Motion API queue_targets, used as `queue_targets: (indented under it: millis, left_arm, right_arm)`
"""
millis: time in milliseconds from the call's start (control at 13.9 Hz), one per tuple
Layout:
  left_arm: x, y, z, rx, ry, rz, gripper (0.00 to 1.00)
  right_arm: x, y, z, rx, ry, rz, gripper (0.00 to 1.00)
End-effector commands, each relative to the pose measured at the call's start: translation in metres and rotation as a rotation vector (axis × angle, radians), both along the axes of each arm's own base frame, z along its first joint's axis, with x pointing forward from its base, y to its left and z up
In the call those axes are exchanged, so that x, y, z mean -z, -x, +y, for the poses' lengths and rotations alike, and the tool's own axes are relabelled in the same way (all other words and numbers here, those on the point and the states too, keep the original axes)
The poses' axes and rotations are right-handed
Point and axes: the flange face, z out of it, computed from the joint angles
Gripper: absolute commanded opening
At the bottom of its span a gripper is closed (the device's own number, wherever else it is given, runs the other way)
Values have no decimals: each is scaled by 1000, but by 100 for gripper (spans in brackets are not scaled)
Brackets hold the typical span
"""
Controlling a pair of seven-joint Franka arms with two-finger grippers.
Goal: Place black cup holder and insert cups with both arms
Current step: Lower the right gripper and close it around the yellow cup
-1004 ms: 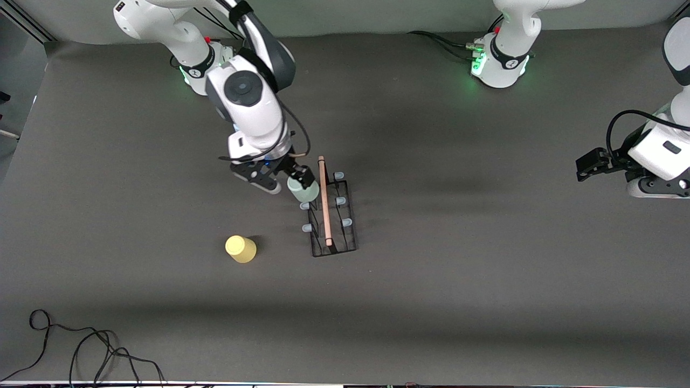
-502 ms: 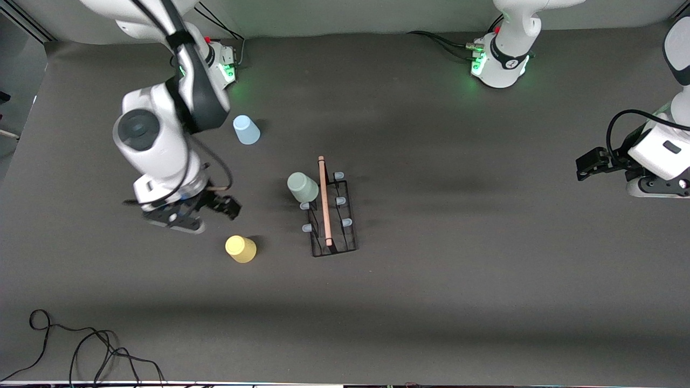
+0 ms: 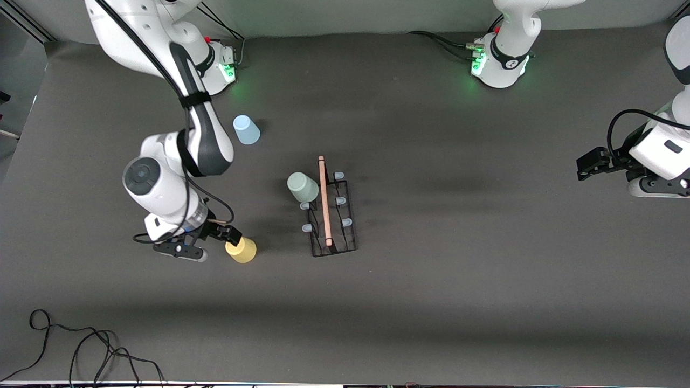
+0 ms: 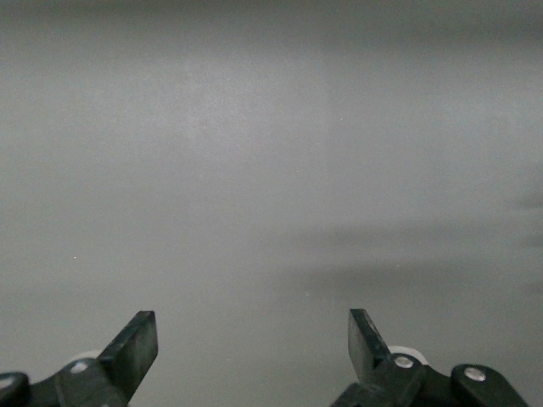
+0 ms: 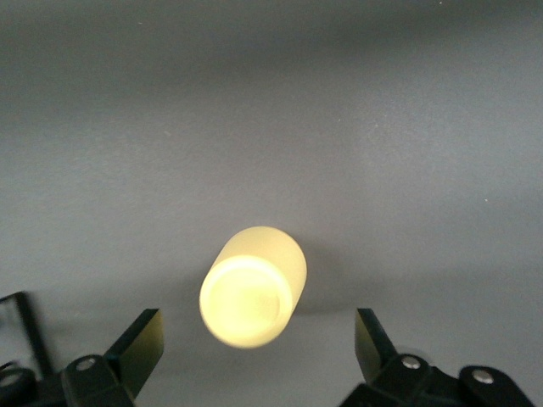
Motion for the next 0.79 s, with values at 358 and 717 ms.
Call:
queue_targets:
  millis: [358, 717]
  left_arm:
    - [-9, 2, -4, -14, 0, -3, 100]
    - [-15, 1, -4, -14, 1, -8, 100]
  right_arm:
    - [48, -8, 7, 28, -42, -51, 100]
    - [67, -4, 12, 21, -31, -25, 100]
